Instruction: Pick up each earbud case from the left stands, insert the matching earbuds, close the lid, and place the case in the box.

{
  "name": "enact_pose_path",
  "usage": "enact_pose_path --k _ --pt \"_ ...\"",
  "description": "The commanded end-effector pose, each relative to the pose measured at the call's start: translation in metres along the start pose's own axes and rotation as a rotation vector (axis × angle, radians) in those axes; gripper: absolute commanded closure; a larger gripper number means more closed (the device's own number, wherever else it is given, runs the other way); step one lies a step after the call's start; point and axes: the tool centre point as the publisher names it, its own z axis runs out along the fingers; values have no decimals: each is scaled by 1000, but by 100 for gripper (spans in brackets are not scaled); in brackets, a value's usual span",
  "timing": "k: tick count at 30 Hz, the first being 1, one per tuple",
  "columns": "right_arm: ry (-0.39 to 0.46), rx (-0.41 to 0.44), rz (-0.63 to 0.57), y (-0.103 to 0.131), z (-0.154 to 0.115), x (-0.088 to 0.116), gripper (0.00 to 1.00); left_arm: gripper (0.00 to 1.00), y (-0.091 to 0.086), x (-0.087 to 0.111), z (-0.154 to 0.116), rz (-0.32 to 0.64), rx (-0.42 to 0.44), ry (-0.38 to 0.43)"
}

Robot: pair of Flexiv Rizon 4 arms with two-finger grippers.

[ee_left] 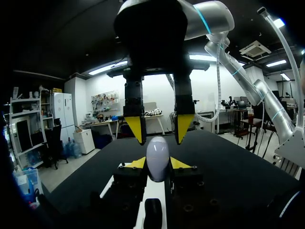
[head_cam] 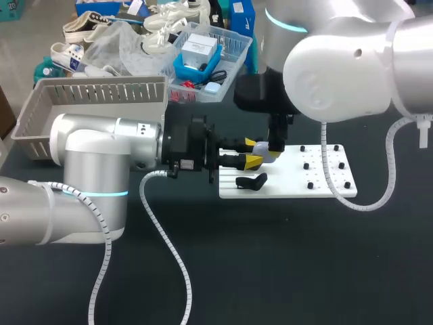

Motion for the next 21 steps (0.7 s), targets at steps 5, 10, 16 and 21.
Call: enact_pose_path --k 5,10,16,21 --pt "-12 7 10 -1 5 2 56 100 -1 0 1 1 -6 1" --pt "-18 7 9 -3 8 1 58 100 -1 0 1 1 -6 1" --pt "-23 5 4 -5 11 -1 58 100 -1 0 1 1 -6 1" --pt "-25 5 2 -6 12 -2 73 100 -1 0 1 1 -6 1"
